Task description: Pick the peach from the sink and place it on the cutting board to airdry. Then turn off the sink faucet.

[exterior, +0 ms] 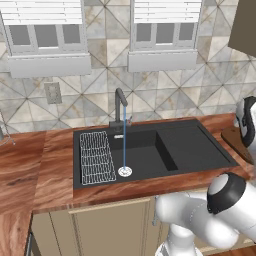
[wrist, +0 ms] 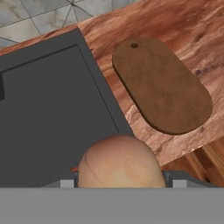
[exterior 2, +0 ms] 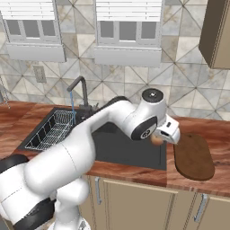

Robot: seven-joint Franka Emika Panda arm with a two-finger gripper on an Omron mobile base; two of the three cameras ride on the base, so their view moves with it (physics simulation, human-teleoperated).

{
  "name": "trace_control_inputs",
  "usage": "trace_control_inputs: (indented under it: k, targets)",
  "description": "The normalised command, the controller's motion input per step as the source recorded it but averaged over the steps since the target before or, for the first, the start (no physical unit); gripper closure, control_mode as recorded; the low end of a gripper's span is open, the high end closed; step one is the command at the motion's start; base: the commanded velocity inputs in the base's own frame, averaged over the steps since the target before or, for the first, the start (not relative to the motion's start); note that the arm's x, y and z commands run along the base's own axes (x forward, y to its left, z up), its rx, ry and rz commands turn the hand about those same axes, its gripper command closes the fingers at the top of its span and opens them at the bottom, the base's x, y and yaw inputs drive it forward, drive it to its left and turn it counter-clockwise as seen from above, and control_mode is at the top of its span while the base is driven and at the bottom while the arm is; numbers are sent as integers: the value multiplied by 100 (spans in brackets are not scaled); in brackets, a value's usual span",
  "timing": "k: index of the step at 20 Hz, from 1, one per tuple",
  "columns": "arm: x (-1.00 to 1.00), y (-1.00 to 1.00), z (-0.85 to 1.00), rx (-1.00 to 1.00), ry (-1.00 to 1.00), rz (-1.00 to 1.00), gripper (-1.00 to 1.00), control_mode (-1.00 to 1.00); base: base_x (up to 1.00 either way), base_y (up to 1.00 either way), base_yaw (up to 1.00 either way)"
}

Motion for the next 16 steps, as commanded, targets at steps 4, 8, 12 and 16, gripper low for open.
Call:
trace_control_inputs:
  k: [4,8,12,16]
  targets:
    - [-4,-25,-2,0,0,0,100,-100,0,0,0]
    - [1,-25,-12,-2,0,0,100,-100,0,0,0]
    - [7,-35,-17,-3,0,0,100,-100,0,0,0]
    - [0,-34,-16,-5,0,0,100,-100,0,0,0]
